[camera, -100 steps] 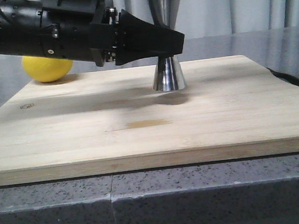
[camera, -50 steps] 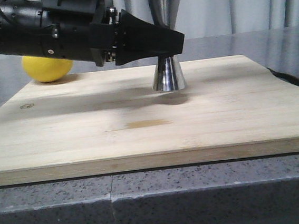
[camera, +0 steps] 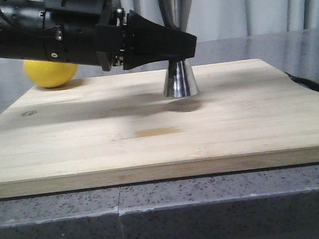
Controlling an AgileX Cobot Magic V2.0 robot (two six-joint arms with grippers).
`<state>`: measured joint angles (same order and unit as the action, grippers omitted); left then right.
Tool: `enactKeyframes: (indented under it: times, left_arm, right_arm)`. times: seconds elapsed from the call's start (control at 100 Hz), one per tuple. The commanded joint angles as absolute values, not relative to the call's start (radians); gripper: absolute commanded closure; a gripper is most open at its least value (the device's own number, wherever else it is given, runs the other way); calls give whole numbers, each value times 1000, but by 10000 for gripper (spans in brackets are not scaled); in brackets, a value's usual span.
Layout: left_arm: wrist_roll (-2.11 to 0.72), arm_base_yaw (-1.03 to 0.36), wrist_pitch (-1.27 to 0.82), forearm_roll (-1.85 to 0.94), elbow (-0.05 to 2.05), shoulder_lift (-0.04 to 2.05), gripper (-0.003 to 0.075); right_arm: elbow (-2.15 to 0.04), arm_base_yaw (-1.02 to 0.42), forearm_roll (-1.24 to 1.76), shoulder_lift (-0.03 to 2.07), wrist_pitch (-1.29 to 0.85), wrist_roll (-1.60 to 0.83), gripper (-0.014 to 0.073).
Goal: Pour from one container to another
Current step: 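Pour the clear liquid from the beaker into the jigger cup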
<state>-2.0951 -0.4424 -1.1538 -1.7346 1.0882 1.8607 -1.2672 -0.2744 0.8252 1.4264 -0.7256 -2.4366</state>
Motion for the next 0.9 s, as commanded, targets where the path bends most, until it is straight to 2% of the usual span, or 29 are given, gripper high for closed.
enactKeyframes:
  times: [0.0, 0.89]
  left_arm:
    - [-2088, -452, -1282, -1798, 1117, 1806, 739]
    - [-2088, -452, -1282, -1798, 1117, 1806, 739]
  right_arm:
    - [-1303, -274, 856, 1385, -679, -2447, 389]
    - [-1303, -274, 806, 1385, -666, -2458, 389]
